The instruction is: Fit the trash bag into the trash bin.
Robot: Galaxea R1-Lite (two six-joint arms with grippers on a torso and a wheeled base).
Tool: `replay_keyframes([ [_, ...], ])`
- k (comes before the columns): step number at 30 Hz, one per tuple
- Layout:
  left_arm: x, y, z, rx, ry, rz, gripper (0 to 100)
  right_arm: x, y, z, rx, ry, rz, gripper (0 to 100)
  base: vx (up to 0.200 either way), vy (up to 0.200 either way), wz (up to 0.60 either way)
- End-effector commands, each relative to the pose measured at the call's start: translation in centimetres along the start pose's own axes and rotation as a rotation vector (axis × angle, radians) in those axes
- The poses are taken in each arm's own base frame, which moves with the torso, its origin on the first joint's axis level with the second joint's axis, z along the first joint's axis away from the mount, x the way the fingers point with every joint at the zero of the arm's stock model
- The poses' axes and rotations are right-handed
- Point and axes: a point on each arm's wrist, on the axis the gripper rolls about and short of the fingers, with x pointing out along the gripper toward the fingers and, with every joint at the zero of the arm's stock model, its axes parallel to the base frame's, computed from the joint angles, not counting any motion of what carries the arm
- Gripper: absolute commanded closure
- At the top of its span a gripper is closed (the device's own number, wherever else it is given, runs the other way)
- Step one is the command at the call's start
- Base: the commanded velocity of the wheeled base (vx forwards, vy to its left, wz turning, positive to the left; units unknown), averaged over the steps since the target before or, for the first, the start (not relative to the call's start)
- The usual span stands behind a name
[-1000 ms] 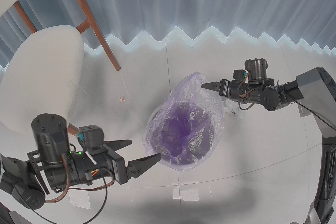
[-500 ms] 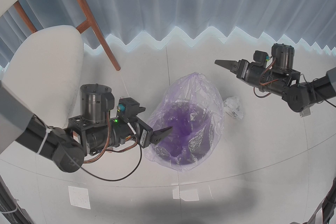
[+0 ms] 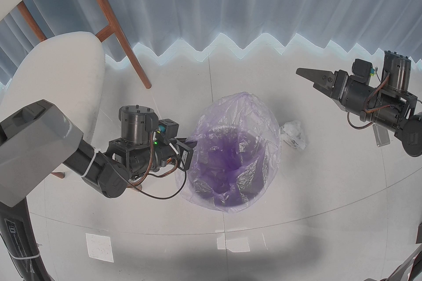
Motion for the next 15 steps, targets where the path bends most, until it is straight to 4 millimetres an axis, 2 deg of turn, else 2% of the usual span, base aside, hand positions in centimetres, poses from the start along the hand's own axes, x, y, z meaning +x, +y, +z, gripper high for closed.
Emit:
replay_keyframes([
  [1,0.7,0.9,-0.6,-0.027,0.012,0.037,100,-1.3,0.8,0.2,-0.016,-0.024,0.013,0,0.000,0.000,0.00],
  [7,0.8,2.7,-0.4,-0.071,0.007,0.125,100,-1.2,0.6,-0.2,-0.026,-0.045,0.024,0,0.000,0.000,0.00],
  [12,2.3,3.2,-1.8,-0.121,0.036,0.154,100,-1.5,-0.1,-1.6,-0.001,0.002,-0.011,0,0.000,0.000,0.00],
  [15,2.9,3.4,-2.0,-0.142,0.034,0.165,100,-2.0,-2.5,-5.4,0.053,0.113,-0.103,0,0.000,0.000,0.00],
])
